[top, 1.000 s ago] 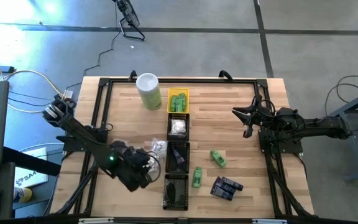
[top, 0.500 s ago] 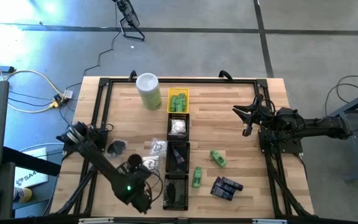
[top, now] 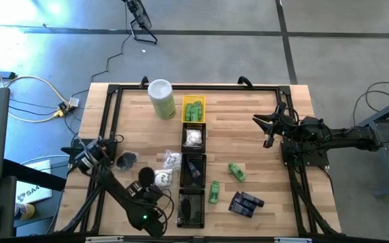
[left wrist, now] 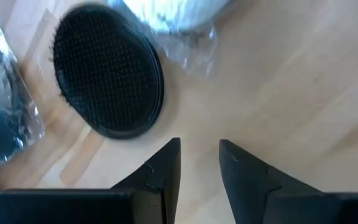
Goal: Pick & Place Travel size toiletries
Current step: Put the right black hairbrush into the bottom black basket
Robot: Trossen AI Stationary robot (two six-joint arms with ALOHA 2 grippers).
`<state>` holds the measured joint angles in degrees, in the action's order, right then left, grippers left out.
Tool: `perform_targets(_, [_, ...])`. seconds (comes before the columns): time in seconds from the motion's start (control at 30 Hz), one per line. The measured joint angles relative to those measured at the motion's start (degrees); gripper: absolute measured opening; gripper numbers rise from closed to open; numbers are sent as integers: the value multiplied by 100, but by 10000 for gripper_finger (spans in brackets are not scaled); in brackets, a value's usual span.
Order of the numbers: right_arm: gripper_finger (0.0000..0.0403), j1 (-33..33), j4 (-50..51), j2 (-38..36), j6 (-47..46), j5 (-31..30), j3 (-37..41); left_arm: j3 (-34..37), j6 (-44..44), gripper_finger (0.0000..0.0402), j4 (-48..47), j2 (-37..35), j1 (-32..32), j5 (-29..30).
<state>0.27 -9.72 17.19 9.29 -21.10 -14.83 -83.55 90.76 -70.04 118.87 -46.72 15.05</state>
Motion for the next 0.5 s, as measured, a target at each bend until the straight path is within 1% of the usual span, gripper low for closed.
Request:
perform_targets(0.1, [46, -2, -2, -2, 1, 0, 0, -14, 13, 109, -28, 0, 20, 232])
perform_targets(0.23, [46, -2, 0, 0, 34, 0, 0, -217, 17, 109, -251, -4, 26, 434])
perform_targets(0.33, [46, -1, 1, 0, 63, 0, 0, -282, -7, 109, -464, -11, 23, 353])
perform_targets(0.5, [46, -2, 2, 0, 66, 0, 0, -280, -24, 109, -424, -11, 22, 167])
